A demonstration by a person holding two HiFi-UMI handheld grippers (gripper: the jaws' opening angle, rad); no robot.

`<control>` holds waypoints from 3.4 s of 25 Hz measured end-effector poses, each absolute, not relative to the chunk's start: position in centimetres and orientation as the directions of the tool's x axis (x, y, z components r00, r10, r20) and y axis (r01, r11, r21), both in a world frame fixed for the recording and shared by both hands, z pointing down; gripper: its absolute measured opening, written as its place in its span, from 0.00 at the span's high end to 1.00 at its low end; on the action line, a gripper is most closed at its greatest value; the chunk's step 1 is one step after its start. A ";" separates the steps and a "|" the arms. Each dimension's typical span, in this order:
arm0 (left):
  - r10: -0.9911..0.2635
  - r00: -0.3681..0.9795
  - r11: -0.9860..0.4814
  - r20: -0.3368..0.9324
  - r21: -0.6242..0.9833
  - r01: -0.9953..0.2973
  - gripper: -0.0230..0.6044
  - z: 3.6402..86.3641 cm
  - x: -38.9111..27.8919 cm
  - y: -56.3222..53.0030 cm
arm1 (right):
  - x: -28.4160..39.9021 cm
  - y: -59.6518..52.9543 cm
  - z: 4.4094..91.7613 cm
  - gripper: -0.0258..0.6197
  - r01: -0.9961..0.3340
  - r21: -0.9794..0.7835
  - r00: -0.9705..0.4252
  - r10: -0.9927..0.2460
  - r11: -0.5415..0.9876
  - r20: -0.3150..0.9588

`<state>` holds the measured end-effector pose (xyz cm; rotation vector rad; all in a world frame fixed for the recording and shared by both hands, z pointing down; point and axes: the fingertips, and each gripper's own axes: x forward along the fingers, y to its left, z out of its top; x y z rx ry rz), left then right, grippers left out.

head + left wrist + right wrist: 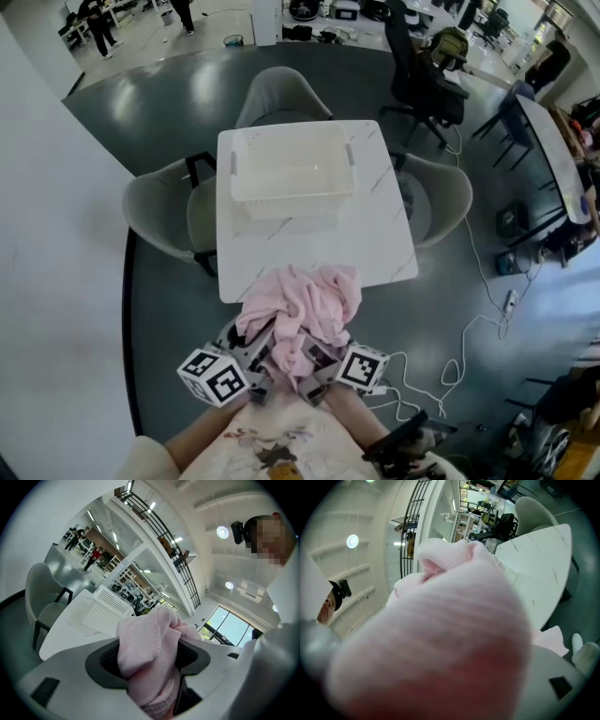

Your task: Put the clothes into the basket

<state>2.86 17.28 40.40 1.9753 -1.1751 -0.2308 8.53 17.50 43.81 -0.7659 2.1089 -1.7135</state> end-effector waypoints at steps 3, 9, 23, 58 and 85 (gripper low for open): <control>-0.803 0.548 -0.240 0.235 0.714 -0.658 0.50 40.3 4.1 15.5 | 9.7 15.7 43.7 0.35 -0.198 -0.970 -0.808 -0.583 0.140 0.081; -0.797 0.553 -0.243 0.243 0.708 -0.663 0.50 40.6 6.7 12.7 | 12.3 12.9 44.0 0.35 -0.192 -0.971 -0.807 -0.586 0.140 0.075; -0.799 0.529 -0.198 0.284 0.707 -0.679 0.50 42.4 10.1 10.6 | 15.7 10.8 46.0 0.35 -0.164 -0.981 -0.819 -0.568 0.103 0.077; -0.780 0.575 -0.214 0.247 0.757 -0.617 0.50 41.6 3.8 2.5 | 9.6 3.0 44.8 0.35 -0.237 -0.967 -0.793 -0.594 0.093 0.138; -0.756 0.625 -0.276 0.194 0.772 -0.573 0.50 39.2 -4.6 -5.6 | 1.2 -5.1 42.0 0.35 -0.290 -0.947 -0.759 -0.637 0.141 0.138</control>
